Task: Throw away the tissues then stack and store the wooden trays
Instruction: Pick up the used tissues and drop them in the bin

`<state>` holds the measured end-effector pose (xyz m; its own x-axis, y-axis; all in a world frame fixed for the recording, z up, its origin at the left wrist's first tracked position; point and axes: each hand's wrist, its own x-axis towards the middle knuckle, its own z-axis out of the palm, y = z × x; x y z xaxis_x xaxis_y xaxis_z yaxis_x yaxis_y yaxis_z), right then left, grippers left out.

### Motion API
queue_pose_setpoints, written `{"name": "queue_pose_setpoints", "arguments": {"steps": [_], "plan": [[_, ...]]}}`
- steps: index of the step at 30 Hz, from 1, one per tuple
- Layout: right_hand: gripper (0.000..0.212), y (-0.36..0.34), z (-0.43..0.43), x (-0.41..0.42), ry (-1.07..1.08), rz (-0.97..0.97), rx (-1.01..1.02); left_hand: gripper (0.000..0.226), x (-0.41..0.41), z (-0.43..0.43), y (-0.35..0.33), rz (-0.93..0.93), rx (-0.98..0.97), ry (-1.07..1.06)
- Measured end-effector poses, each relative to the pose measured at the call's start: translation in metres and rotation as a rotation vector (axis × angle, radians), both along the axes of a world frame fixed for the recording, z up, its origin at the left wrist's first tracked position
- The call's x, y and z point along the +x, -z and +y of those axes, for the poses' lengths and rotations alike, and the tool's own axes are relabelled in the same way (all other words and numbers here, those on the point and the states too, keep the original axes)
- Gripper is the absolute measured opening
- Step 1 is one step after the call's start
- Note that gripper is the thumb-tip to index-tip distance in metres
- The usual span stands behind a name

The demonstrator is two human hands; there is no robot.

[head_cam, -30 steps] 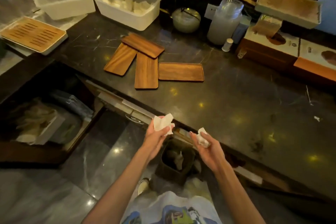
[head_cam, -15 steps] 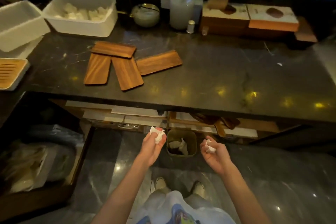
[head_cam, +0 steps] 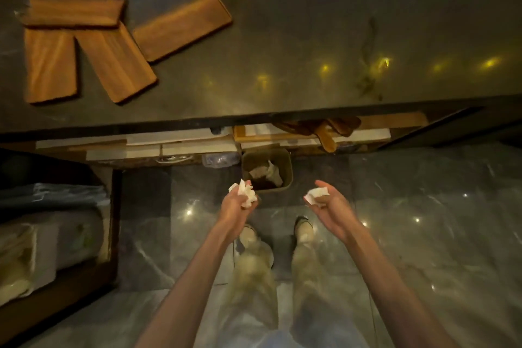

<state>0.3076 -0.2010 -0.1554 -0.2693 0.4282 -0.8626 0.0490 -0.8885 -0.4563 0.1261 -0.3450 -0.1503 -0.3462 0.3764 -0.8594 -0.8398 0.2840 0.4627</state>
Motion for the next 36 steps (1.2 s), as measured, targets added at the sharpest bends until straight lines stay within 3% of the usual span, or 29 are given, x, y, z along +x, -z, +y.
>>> {"name": "queue_pose_setpoints", "arguments": {"steps": [3, 6, 10, 14, 20, 23, 26, 29, 33, 36], "plan": [[0.042, 0.042, -0.001, 0.0, -0.168, -0.086, 0.156, 0.047, 0.011, -0.001, 0.037, 0.223, -0.034, 0.262], [0.043, 0.085, -0.003, -0.003, -0.361, -0.245, 0.299, 0.041, 0.026, -0.008, 0.078, 0.318, -0.098, 0.357], [0.049, 0.153, 0.004, -0.004, -0.178, -0.23, 0.105, 0.016, 0.031, -0.009, 0.149, 0.322, -0.185, 0.298], [0.054, 0.225, 0.023, -0.007, -0.08, -0.197, -0.076, 0.026, 0.016, 0.004, 0.224, 0.364, -0.324, 0.229], [0.037, 0.328, 0.046, -0.037, -0.379, -0.365, 0.037, 0.034, -0.016, 0.048, 0.316, 0.455, -0.304, 0.318], [0.047, 0.371, 0.056, -0.06, -0.403, -0.318, 0.052, 0.036, -0.028, 0.068, 0.353, 0.412, -0.288, 0.318], [0.048, 0.391, 0.056, -0.081, -0.315, -0.153, -0.053, 0.044, -0.035, 0.078, 0.373, 0.209, -0.23, 0.245], [0.048, 0.39, 0.049, -0.087, -0.408, -0.048, -0.101, 0.052, -0.035, 0.078, 0.377, 0.087, -0.162, 0.29], [0.048, 0.376, 0.034, -0.071, -0.528, -0.184, 0.011, 0.046, -0.026, 0.072, 0.364, 0.348, -0.284, 0.467], [0.025, 0.346, 0.026, -0.057, -0.495, -0.221, 0.132, 0.037, -0.021, 0.057, 0.333, 0.448, -0.274, 0.575]]}}
